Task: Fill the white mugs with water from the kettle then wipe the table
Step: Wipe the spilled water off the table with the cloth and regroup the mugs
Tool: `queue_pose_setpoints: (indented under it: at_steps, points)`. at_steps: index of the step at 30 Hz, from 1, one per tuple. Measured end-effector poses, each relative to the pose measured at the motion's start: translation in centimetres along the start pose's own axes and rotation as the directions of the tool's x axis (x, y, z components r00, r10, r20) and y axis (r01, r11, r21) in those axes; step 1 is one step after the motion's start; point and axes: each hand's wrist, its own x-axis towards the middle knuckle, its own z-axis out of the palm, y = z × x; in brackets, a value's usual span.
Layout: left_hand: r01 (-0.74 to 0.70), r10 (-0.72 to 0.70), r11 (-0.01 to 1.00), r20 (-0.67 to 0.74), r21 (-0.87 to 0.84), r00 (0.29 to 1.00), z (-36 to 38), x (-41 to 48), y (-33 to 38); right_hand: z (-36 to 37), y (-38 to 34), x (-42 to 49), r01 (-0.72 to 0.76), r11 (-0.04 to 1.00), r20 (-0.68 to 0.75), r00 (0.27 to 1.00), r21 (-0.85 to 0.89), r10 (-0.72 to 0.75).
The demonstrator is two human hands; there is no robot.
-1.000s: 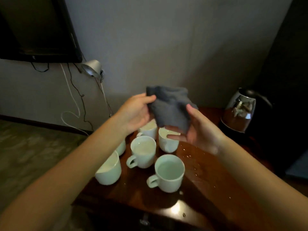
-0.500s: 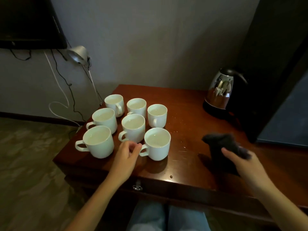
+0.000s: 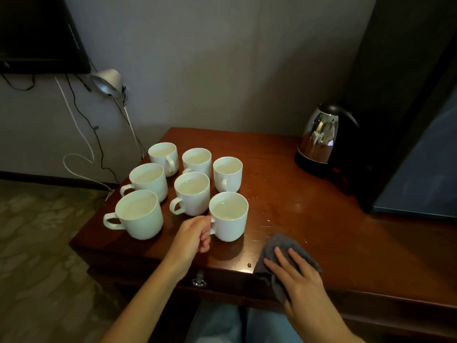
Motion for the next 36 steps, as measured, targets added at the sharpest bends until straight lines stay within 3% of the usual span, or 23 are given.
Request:
queue_pose_setpoints:
  at_steps: [1, 4, 9, 16, 20, 23, 25, 28, 31, 33, 36]
  points:
    - [0.002, -0.002, 1.000, -0.004, -0.018, 1.000, 0.0, -0.1, 0.2, -0.3, -0.1, -0.1, -0.010, 1.000, 0.037, 0.999, 0.003, 0.010]
    - [-0.019, 0.018, 0.998, -0.007, -0.064, 1.000, -0.4, -0.8, 1.2, 0.0, 0.9, 0.8, 0.041, 0.994, -0.043, 0.998, 0.097, -0.037]
    - [-0.091, 0.086, 0.991, -0.046, -0.101, 0.995, -2.4, -2.3, 5.0, -0.9, 0.3, 3.9, -0.006, 0.997, -0.065, 0.998, 0.083, 0.011]
    - [-0.168, 0.154, 0.972, -0.095, -0.162, 0.983, -4.2, -4.0, 8.6, -0.1, -6.2, 10.8, -0.005, 0.983, -0.065, 0.998, 0.184, 0.017]
    - [-0.181, 0.163, 0.968, -0.114, -0.176, 0.980, -4.1, -4.3, 8.8, 0.9, -9.8, 10.1, 0.179, 0.961, -0.073, 0.983, 0.211, -0.167]
    - [-0.167, 0.148, 0.972, -0.119, -0.167, 0.982, -4.3, -4.4, 8.6, 1.2, -8.3, 6.5, 0.299, 0.941, -0.079, 0.954, 0.159, -0.290]
    - [-0.165, 0.144, 0.968, -0.122, -0.187, 0.982, -4.5, -4.4, 8.5, 0.9, -5.3, 5.0, 0.225, 0.965, -0.082, 0.973, 0.135, -0.215]
    - [-0.163, 0.138, 0.967, -0.134, -0.197, 0.981, -4.8, -4.3, 8.4, 0.0, -0.4, 5.2, -0.020, 0.999, -0.119, 0.993, 0.038, 0.025]
    - [-0.168, 0.139, 0.964, -0.149, -0.205, 0.979, -4.9, -4.0, 8.4, -1.1, 0.3, 8.6, -0.136, 0.985, -0.107, 0.983, 0.104, 0.147]
    - [-0.171, 0.139, 0.961, -0.159, -0.216, 0.978, -4.6, -3.8, 8.4, -1.0, -2.0, 10.4, -0.072, 0.985, -0.065, 0.994, 0.154, 0.083]
    - [-0.169, 0.130, 0.953, -0.165, -0.251, 0.978, -4.0, -3.6, 8.3, 0.2, -6.2, 9.7, 0.168, 0.973, -0.039, 0.986, 0.159, -0.164]
